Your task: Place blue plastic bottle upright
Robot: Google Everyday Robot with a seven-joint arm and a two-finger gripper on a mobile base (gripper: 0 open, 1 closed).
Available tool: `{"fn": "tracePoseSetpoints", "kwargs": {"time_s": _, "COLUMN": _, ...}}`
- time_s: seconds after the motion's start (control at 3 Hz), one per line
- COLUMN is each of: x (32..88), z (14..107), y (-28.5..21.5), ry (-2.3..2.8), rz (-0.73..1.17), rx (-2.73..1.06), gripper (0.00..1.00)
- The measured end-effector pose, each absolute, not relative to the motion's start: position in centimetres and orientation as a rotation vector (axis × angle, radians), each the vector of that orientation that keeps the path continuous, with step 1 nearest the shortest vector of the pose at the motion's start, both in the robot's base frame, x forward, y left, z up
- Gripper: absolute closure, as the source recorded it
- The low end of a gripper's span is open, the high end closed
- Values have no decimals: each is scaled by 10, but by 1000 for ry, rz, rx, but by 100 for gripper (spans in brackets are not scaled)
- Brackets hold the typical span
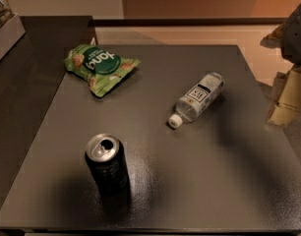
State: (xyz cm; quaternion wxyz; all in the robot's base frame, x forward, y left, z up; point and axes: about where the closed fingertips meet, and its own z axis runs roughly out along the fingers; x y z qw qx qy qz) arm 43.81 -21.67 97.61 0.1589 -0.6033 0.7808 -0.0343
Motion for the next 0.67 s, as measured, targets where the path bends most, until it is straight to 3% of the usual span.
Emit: {"fn": "tracePoseSetpoints", "kwargs": {"time_s": 0.67, "x": 443, "z": 976, "y": -213, "ry": 2214, "rz": -84, "rx": -1758, "gripper": 0}}
